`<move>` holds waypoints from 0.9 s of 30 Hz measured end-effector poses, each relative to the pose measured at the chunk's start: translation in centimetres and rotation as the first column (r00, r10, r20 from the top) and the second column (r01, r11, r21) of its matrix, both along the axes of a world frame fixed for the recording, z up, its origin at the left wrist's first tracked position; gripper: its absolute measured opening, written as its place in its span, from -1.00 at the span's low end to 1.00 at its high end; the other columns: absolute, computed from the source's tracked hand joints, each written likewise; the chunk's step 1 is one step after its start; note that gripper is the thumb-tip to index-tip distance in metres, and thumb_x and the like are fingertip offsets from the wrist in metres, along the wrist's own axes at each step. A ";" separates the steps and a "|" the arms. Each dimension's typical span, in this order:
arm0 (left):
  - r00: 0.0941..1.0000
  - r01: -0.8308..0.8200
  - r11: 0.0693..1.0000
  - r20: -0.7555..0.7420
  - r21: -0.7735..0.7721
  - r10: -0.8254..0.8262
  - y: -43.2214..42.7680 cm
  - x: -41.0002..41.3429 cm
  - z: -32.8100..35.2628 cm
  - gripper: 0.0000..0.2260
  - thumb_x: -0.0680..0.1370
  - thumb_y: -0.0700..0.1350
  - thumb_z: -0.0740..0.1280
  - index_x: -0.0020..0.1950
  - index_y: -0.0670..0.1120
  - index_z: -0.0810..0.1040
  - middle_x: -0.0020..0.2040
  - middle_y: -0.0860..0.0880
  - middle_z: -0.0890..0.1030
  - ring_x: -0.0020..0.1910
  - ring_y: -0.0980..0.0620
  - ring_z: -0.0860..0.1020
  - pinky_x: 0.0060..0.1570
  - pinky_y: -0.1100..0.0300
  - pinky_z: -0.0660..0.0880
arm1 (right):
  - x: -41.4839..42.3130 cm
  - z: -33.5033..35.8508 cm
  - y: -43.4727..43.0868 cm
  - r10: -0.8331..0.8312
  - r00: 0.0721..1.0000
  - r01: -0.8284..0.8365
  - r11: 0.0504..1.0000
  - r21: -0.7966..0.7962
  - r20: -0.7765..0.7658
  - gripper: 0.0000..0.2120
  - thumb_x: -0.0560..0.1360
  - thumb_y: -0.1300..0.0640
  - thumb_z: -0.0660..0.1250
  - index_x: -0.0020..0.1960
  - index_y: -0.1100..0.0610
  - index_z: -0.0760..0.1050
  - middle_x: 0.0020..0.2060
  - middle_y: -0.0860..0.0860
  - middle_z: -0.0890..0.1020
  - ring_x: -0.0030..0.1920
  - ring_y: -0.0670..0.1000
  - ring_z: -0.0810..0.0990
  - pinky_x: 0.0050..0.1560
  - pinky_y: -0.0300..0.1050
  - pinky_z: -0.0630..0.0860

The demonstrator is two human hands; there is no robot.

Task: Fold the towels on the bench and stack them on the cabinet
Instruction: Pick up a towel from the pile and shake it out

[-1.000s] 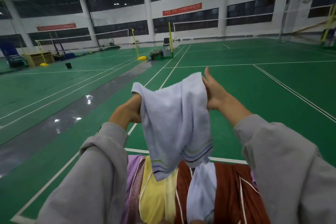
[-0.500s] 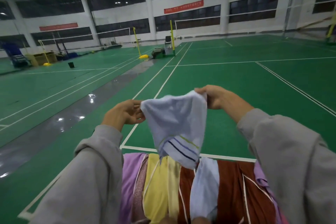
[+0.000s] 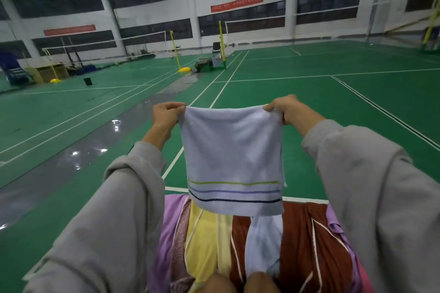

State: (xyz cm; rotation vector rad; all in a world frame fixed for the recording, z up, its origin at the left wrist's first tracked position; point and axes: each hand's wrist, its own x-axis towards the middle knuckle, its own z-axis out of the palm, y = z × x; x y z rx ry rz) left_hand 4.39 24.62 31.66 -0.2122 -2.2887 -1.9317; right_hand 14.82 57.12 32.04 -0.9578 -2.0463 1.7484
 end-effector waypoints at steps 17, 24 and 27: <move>0.950 0.123 0.992 0.289 0.003 -0.119 -4.0 -1.1 2.7 -0.76 0.51 -0.34 0.46 0.18 -0.28 0.64 0.13 -0.21 0.67 -0.12 -0.04 0.65 -0.32 0.21 0.63 | -0.4 2.5 0.7 0.108 0.970 -0.122 0.991 -0.050 -0.219 -0.70 0.51 0.49 0.33 0.16 0.26 0.63 0.09 0.17 0.62 -0.09 0.03 0.57 0.04 -0.11 0.57; 0.974 0.209 0.774 0.056 -0.598 -0.220 -4.5 -1.3 2.2 -0.71 0.49 -0.45 0.39 0.19 -0.30 0.66 0.10 -0.19 0.64 0.07 -0.13 0.57 0.27 0.01 0.51 | 0.4 1.9 1.2 0.241 0.962 -0.254 0.620 0.742 0.129 -0.68 0.43 0.36 0.41 0.16 0.22 0.69 0.03 0.13 0.71 -0.05 0.05 0.61 0.01 -0.14 0.53; 0.964 0.030 0.609 -0.138 -0.793 -0.228 -4.1 -1.0 1.4 -0.79 0.48 -0.36 0.44 0.09 -0.22 0.69 -0.01 -0.14 0.62 -0.04 -0.11 0.56 0.11 0.03 0.53 | 0.6 2.0 1.3 0.204 0.955 -0.291 0.477 0.830 0.217 -0.84 0.48 0.31 0.38 -0.03 0.20 0.72 -0.25 0.12 0.71 -0.38 0.01 0.64 -0.16 -0.15 0.58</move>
